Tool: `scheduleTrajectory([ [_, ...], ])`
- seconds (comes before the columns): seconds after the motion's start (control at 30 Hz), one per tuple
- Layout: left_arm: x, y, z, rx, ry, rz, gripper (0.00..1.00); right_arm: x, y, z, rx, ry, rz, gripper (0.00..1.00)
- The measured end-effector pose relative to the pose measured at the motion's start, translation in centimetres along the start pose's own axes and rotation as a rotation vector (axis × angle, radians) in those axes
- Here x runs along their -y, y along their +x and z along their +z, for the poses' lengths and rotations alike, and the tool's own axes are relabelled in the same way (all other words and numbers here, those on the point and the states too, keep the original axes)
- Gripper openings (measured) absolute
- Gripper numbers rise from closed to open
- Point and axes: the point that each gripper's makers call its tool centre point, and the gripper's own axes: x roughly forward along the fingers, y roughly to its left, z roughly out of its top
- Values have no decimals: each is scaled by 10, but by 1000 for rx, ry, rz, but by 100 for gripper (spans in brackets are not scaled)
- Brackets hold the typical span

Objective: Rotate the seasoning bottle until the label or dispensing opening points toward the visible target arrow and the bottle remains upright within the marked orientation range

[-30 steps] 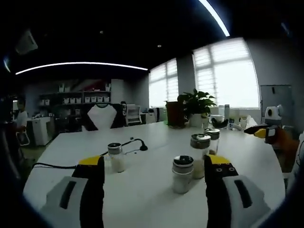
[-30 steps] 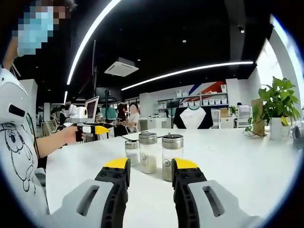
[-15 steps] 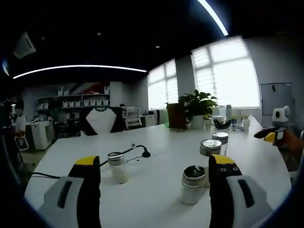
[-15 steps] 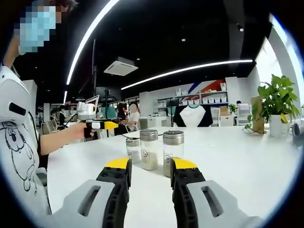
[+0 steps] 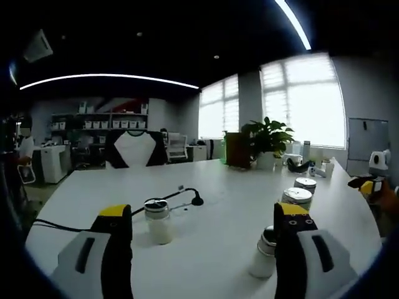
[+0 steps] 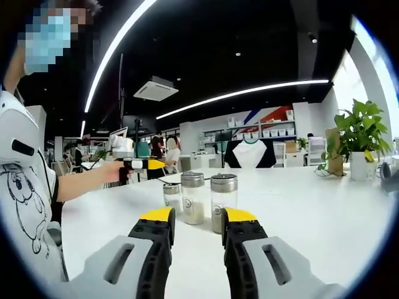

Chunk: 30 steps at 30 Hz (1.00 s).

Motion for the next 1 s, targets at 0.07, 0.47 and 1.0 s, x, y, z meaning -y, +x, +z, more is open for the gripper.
scheduleTrajectory([
  [0.07, -4, 4, -2, -8, -1, 6, 98, 1, -1, 0, -3, -1, -3, 28],
  [0.47, -31, 33, -14, -6, 3, 85, 89, 7, -6, 4, 7, 5, -26, 26],
  [1.0, -52, 61, -30, 25, 4, 149, 74, 12, -15, 8, 11, -7, -50, 22],
])
